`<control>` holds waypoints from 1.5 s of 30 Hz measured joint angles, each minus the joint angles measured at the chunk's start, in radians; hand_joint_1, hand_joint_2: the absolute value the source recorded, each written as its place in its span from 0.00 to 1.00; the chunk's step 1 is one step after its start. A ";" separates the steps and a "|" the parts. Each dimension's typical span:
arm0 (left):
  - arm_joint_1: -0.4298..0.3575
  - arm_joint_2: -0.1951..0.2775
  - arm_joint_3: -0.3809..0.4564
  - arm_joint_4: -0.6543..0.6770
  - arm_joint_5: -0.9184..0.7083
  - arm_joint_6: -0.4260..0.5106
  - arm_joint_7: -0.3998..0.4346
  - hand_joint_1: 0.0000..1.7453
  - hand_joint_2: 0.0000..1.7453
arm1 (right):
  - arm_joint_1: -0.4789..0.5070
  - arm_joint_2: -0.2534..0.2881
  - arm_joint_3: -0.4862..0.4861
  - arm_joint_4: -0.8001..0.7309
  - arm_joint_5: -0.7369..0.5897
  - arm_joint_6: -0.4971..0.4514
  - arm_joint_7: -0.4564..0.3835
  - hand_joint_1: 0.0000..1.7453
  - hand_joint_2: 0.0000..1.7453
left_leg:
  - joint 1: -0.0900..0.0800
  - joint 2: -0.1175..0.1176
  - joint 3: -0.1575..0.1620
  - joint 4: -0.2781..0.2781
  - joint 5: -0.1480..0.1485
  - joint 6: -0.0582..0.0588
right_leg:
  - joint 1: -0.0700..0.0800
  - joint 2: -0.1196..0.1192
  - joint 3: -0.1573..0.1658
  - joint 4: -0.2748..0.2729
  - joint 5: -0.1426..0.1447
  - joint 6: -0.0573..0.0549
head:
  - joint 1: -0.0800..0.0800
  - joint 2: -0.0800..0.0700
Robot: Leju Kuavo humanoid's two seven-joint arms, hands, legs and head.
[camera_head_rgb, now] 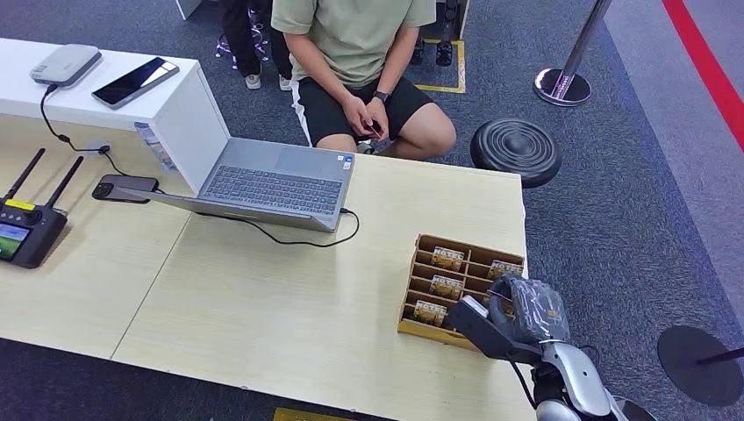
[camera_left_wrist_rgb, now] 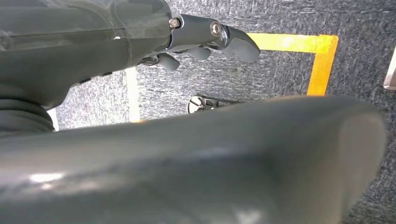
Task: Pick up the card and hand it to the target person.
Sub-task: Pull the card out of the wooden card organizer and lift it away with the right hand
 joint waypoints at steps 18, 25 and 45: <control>0.000 0.008 -0.014 0.000 0.006 0.006 -0.005 0.00 0.00 | 0.058 0.009 -0.071 -0.089 -0.356 -0.205 -0.320 0.84 1.00 | 0.000 0.000 0.000 0.000 0.000 0.000 | 0.000 0.000 0.000 0.000 0.000 0.000 | 0.000 0.000; 0.000 0.009 -0.021 0.000 0.006 0.004 -0.004 0.00 0.00 | 0.074 0.016 -0.115 -0.188 -0.438 -0.207 -0.413 0.84 1.00 | 0.000 0.000 0.000 0.000 0.000 0.000 | 0.000 0.000 0.000 0.000 0.000 0.000 | 0.000 0.000; -0.007 0.009 -0.047 0.000 -0.013 -0.005 -0.015 0.00 0.00 | -0.047 0.090 -0.132 -0.166 -0.562 -0.191 -0.558 0.84 1.00 | 0.000 0.000 -0.001 0.000 0.000 0.000 | 0.000 0.000 0.000 0.000 0.000 0.000 | 0.000 0.000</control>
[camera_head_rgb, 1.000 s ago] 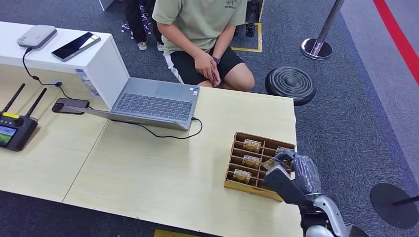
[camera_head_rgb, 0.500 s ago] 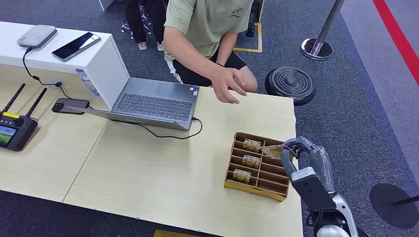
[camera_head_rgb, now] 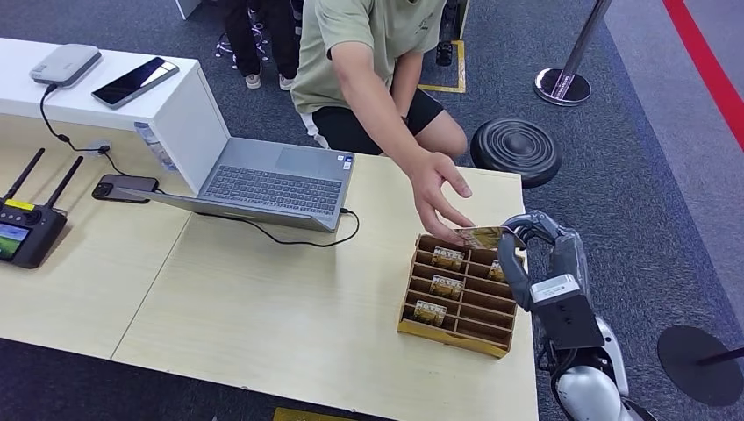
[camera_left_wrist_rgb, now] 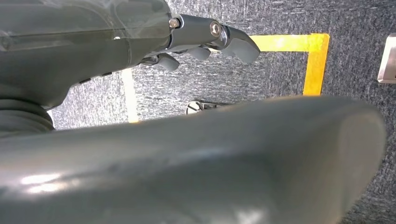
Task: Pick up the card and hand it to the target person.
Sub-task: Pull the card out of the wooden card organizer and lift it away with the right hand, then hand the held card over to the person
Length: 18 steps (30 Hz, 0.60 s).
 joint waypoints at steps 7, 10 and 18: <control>0.000 0.000 -0.005 0.000 0.001 -0.002 0.004 0.00 0.00 | -0.015 0.014 0.001 0.025 -0.005 0.004 0.000 0.84 1.00 | 0.000 0.000 0.000 0.000 0.000 0.000 | 0.000 0.000 0.000 0.000 0.000 0.000 | 0.000 0.000; 0.000 0.000 -0.015 0.000 0.002 -0.004 0.004 0.00 0.00 | -0.017 0.017 0.001 0.033 -0.009 0.006 0.000 0.84 1.00 | 0.000 0.000 0.000 0.000 0.000 0.000 | 0.000 0.000 0.000 0.000 0.000 0.000 | 0.000 0.000; 0.000 0.000 -0.024 0.000 0.002 -0.010 -0.002 0.00 0.00 | -0.018 0.023 0.001 0.051 -0.015 0.010 0.001 0.14 1.00 | 0.000 0.000 0.000 0.000 0.000 0.000 | 0.000 0.000 0.000 0.000 0.000 0.000 | 0.000 0.000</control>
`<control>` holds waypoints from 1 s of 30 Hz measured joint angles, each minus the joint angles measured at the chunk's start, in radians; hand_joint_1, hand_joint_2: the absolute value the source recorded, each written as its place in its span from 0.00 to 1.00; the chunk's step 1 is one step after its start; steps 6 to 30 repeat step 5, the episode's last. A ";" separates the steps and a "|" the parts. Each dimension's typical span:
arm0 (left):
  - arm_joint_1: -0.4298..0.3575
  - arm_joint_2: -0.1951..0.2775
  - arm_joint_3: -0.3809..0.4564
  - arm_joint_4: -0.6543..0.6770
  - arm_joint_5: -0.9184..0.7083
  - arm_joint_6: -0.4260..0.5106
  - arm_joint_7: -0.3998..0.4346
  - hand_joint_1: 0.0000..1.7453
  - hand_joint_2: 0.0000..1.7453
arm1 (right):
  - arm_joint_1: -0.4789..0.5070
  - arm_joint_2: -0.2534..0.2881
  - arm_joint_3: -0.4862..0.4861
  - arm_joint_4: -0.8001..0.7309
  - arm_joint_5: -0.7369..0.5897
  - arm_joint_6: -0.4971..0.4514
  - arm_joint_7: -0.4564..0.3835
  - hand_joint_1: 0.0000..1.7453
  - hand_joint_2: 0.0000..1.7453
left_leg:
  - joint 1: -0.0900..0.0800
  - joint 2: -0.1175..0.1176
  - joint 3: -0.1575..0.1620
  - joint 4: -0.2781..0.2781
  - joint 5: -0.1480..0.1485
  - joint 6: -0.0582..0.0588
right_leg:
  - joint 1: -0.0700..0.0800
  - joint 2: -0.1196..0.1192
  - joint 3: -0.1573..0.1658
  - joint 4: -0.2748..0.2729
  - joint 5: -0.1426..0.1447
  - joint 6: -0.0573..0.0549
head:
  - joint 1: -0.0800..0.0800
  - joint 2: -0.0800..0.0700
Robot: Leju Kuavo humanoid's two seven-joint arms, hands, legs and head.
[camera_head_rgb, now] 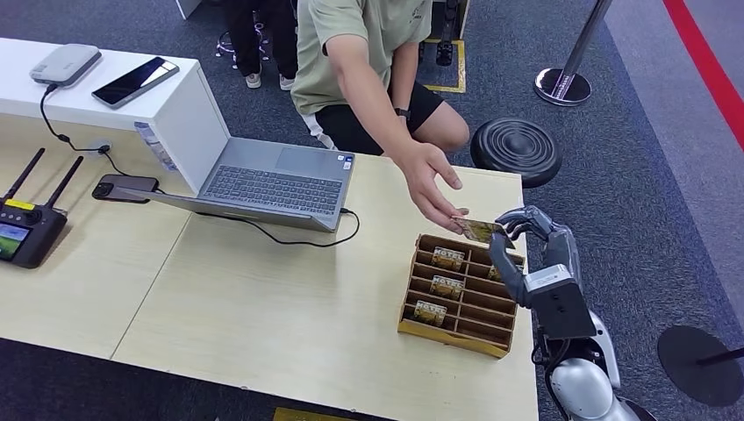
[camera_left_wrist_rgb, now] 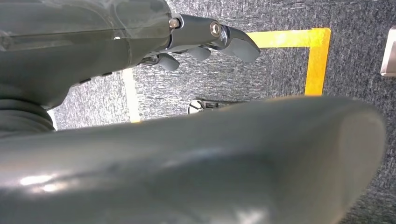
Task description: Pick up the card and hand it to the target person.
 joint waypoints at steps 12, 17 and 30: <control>0.000 0.000 0.000 0.000 0.003 -0.003 -0.004 0.00 0.00 | 0.000 0.001 0.000 0.008 -0.002 0.005 0.000 0.00 1.00 | 0.000 0.000 0.000 0.000 0.000 0.000 | 0.000 0.000 0.000 0.000 0.000 0.000 | 0.000 0.000; 0.000 0.000 0.000 0.000 0.003 -0.003 -0.004 0.00 0.00 | 0.000 0.001 0.000 0.008 -0.002 0.005 0.000 0.00 1.00 | 0.000 0.000 0.000 0.000 0.000 0.000 | 0.000 0.000 0.000 0.000 0.000 0.000 | 0.000 0.000; 0.000 0.000 0.000 0.000 0.003 -0.003 -0.004 0.00 0.00 | 0.000 0.001 0.000 0.008 -0.002 0.005 0.000 0.00 1.00 | 0.000 0.000 0.000 0.000 0.000 0.000 | 0.000 0.000 0.000 0.000 0.000 0.000 | 0.000 0.000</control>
